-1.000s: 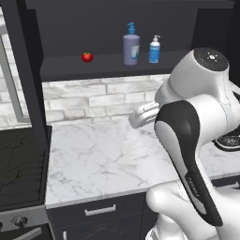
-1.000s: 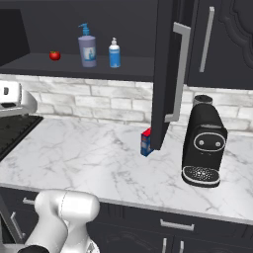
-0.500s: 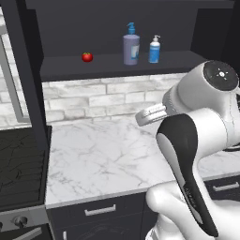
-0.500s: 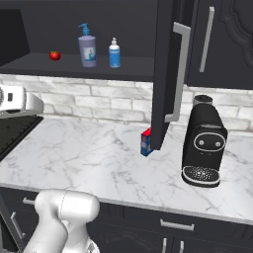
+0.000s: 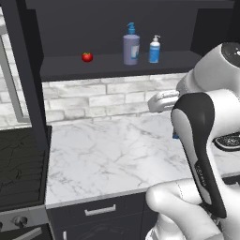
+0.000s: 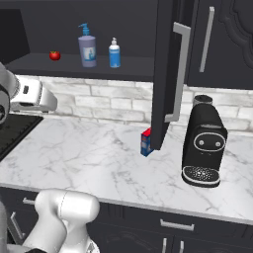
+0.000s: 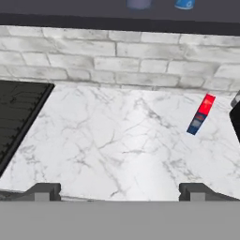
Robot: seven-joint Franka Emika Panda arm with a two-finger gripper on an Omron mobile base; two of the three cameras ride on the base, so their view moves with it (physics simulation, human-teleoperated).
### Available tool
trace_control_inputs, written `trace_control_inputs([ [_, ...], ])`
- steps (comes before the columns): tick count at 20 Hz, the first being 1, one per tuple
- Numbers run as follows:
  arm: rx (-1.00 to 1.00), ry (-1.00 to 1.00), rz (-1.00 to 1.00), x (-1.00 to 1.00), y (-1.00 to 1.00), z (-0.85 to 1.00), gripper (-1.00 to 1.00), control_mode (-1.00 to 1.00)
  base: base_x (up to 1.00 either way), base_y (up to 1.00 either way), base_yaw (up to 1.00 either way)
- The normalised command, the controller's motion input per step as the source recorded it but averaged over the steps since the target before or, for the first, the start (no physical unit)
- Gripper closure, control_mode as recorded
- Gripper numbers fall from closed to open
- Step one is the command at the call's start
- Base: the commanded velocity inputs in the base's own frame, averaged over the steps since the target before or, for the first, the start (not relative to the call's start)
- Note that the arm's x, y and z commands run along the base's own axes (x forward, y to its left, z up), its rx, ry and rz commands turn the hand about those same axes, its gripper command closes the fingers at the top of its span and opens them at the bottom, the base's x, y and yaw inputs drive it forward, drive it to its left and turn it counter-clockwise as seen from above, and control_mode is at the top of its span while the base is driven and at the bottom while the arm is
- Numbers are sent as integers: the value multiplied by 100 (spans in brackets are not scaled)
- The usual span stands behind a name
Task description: Pick the soap dispenser and soap dispenser from the cabinet and place them on the counter.
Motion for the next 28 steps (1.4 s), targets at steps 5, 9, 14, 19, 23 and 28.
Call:
trace_control_inputs([
  [5, 1, -19, -5, 2, -24, -5, -100, -100, 0, 0, 0],
  [9, 2, -17, -5, 7, -26, -7, -100, -100, 0, 0, 0],
  [14, 6, 2, -6, 14, -25, 17, -100, -100, 0, 0, 0],
  [19, 7, 3, -5, 14, -23, 21, -100, -100, 0, 0, 0],
  [23, 3, 0, -4, 10, -21, 14, -100, -100, 0, 0, 0],
  [28, -2, -6, 0, 10, -13, 1, -100, -100, 0, 0, 0],
])
